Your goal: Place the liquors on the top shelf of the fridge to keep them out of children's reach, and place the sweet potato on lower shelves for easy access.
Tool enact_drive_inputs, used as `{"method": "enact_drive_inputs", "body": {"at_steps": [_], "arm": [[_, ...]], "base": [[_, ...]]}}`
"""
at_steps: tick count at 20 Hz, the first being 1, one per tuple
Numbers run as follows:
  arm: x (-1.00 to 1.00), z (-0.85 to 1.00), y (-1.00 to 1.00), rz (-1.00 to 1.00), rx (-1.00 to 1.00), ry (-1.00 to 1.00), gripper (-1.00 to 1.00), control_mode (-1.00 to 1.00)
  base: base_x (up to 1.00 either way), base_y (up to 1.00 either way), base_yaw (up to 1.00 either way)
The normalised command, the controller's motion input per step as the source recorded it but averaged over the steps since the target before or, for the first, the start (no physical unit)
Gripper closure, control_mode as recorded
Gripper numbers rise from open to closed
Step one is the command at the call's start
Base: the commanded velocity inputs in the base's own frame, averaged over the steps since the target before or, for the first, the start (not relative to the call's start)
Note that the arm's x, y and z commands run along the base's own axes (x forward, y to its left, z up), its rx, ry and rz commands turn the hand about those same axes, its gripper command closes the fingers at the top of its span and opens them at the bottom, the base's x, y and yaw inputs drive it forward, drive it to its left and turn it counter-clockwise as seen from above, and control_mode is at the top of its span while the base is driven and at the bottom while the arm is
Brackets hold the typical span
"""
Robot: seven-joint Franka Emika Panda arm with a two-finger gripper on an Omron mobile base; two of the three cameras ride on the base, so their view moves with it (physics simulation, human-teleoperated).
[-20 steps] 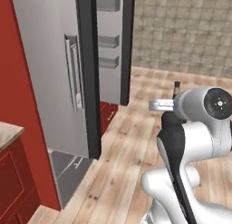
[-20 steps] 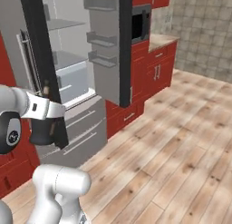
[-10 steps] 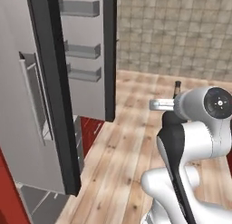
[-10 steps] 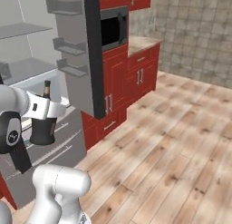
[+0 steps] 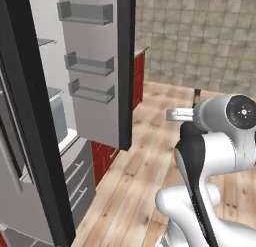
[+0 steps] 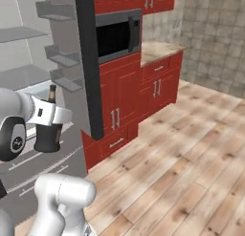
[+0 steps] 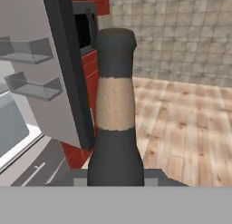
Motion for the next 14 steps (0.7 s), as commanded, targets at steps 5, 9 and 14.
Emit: {"method": "enact_drive_inputs", "body": {"at_steps": [5, 9, 14], "arm": [[0.0, 0.0, 0.0, 0.0, 0.0, 0.0, 1.0, 1.0], [0.0, 0.0, 0.0, 0.0, 0.0, 0.0, 1.0, 1.0], [0.0, 0.0, 0.0, 0.0, 0.0, 0.0, 1.0, 1.0]], "base": [[0.38, 0.0, 0.54], [0.63, -0.02, 0.57], [0.76, -0.24, 0.54]]}}
